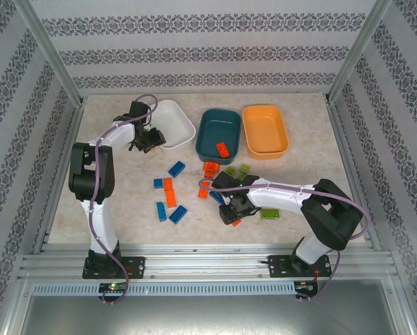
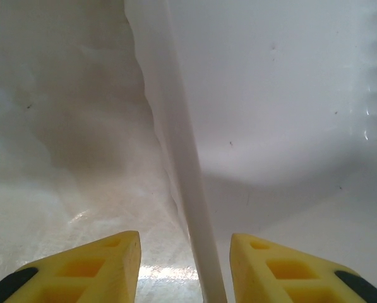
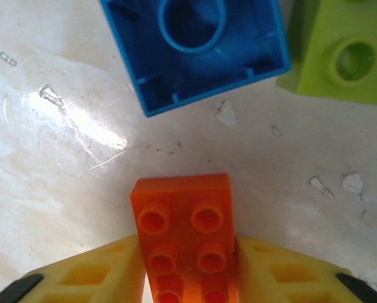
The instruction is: Sort the legos into containers by color
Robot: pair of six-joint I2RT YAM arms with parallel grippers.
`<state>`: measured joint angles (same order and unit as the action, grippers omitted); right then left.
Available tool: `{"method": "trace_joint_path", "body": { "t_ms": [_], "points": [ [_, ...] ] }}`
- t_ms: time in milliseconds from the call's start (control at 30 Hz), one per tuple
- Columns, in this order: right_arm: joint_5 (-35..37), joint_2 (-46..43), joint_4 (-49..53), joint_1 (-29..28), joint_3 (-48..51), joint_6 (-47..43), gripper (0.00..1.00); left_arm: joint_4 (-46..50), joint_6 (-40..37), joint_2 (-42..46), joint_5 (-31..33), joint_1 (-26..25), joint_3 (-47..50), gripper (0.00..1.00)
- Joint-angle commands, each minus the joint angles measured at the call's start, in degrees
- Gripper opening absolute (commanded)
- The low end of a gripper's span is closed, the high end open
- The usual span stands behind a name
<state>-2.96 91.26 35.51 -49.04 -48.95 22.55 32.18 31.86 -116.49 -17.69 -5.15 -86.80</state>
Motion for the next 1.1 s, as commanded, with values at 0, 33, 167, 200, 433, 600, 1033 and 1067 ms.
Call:
{"method": "trace_joint_path", "body": {
  "t_ms": [0, 33, 167, 200, 433, 600, 1033, 1067],
  "points": [
    [0.9, -0.5, 0.6, -1.0, 0.1, 0.5, 0.32, 4.1, -3.4, -0.4, 1.5, 0.1, -1.0, 0.41],
    [0.9, -1.0, 0.6, -1.0, 0.2, 0.6, 0.31, 4.9, -4.0, -0.5, 1.6, 0.0, -1.6, 0.41],
    [0.0, -3.3, 1.0, -1.0, 0.1, 1.0, 0.27, 8.5, -7.2, -0.7, 3.3, -0.9, -4.0, 0.4],
    [-0.3, -4.2, 1.0, -0.9, 0.1, 1.1, 0.27, 9.6, -8.3, -0.7, 3.9, -1.1, -4.7, 0.4],
    [-5.7, -9.9, 0.3, 2.1, 0.0, 1.9, 0.26, 14.6, -14.4, -1.9, 3.0, -2.4, -7.1, 0.38],
    [-11.1, -15.0, -0.9, 6.6, 0.2, 3.1, 0.26, 15.8, -17.4, -3.2, 1.2, -3.6, -7.4, 0.35],
    [-19.4, -10.1, -0.7, 20.5, -14.5, 1.9, 0.26, 15.6, -17.6, -3.9, 1.9, -3.9, -7.8, 0.27],
    [-19.4, -8.5, -0.8, 21.2, -16.2, 1.8, 0.26, 15.7, -17.7, -3.8, 1.8, -4.0, -7.8, 0.27]
  ]
}}
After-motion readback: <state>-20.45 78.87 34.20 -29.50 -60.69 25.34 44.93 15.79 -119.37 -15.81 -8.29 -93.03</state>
